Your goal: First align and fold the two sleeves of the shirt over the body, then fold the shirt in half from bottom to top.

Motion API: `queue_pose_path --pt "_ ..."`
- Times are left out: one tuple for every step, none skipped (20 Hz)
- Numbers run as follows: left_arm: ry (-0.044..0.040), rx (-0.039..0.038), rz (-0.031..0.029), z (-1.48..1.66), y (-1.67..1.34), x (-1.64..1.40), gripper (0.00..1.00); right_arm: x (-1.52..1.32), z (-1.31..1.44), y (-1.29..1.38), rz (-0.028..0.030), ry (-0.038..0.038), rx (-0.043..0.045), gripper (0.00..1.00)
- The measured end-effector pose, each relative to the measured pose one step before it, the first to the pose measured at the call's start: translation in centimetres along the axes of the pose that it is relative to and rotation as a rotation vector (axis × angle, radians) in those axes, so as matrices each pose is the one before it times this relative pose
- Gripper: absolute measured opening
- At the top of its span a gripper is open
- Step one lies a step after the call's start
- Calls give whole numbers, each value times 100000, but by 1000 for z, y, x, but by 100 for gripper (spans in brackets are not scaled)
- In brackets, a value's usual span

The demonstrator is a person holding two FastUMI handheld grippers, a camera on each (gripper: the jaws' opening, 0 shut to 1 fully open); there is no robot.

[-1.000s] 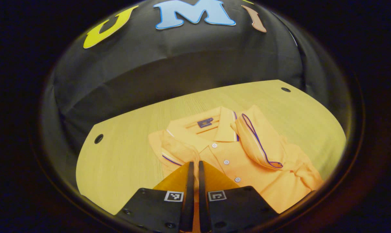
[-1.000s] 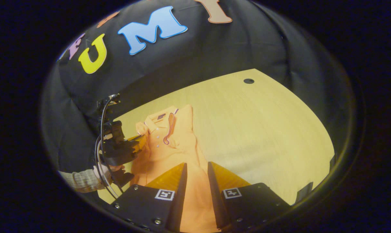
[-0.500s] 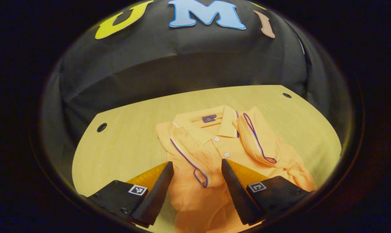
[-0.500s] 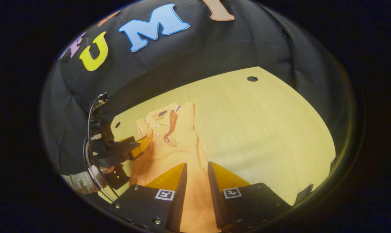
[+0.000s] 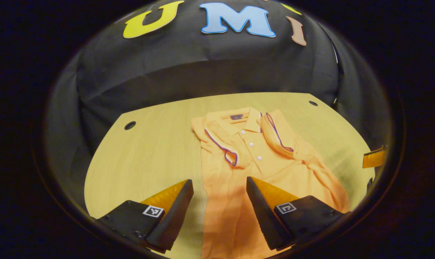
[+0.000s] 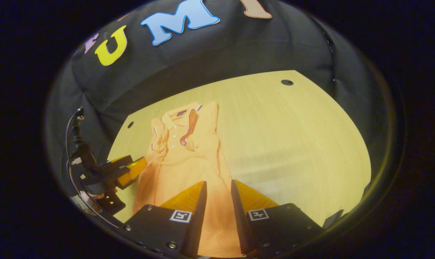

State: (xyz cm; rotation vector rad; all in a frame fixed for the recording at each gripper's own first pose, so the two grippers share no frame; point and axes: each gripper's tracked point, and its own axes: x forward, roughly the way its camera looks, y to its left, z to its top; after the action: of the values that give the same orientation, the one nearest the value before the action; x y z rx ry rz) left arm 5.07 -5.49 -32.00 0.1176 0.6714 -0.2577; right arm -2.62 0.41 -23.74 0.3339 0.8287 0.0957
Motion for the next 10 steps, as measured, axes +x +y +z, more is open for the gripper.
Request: queue_pose_path --pt "1345 -350 439 -1180 26 -966 98 -25 -688 70 733 1274 -312 42" --pt "1170 -321 404 -1070 3 -872 98 29 -782 -158 -82 1766 -346 51" --pt "1500 -162 132 -1120 -57 -794 98 34 -637 -283 -585 1685 -451 56" --pt "1364 -98 310 -1187 -78 -797 98 -20 -707 -69 339 1877 -139 66" --pt "1221 -256 -419 -984 -86 -758 98 157 -1123 131 286 2284 139 71" --pt "1295 -330 -356 -1035 -105 -871 99 -96 -804 -226 -540 2199 -235 89" --pt "1230 -281 66 -1053 55 -708 100 65 -839 -246 -630 1914 -453 93" --pt "1349 -297 343 -921 115 -592 98 -55 -890 -312 -1278 2335 -708 94" --pt "1295 -332 544 -1004 82 -567 98 82 -1096 -215 -1276 2853 -727 94" --pt "1562 -439 625 -920 193 -548 98 -155 -1067 -139 -1064 2860 -784 98"
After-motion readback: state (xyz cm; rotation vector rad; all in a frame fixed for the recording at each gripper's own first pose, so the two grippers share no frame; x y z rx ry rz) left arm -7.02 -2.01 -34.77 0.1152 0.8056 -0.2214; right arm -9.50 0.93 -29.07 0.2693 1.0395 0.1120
